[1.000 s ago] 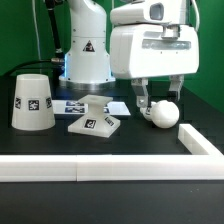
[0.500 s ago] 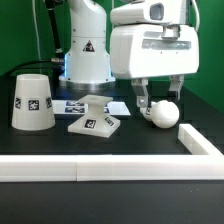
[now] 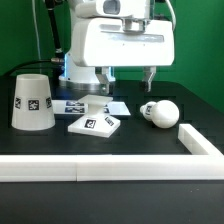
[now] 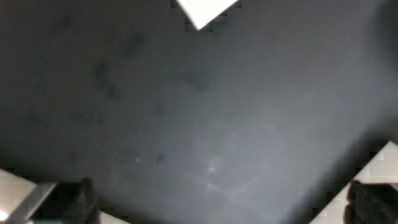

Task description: Assemble lamp

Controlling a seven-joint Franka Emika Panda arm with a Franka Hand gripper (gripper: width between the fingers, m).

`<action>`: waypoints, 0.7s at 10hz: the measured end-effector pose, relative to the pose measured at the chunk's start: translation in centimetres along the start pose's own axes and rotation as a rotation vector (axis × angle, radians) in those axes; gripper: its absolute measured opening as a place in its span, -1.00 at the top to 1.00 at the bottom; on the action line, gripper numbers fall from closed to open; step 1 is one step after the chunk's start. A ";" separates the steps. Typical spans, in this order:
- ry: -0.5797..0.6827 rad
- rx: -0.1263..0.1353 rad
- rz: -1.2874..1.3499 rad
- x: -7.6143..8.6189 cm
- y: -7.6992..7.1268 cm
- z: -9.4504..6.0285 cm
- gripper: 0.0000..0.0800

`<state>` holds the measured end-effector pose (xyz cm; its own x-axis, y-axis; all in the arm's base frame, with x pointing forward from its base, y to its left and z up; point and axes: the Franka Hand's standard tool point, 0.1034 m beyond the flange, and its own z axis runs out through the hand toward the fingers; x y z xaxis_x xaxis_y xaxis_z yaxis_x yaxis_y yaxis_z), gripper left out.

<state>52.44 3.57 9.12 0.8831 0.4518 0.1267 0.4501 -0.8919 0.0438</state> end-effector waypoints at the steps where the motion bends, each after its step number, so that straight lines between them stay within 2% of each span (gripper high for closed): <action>1: -0.001 0.004 0.057 0.0 -0.1 0.1 -0.75; 4: -0.001 0.026 0.313 0.0 -0.4 0.1 -0.75; 5: -0.018 0.031 0.433 -0.4 -0.5 -0.3 -0.75; 7: -0.046 0.039 0.632 -2.5 -0.6 -0.6 -0.75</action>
Offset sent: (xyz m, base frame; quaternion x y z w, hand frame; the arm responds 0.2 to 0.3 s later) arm 0.0000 0.0000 0.0000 0.0000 0.0000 0.1938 0.9810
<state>49.83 2.98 9.37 0.9842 -0.1611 0.0732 -0.1568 -0.9857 -0.0612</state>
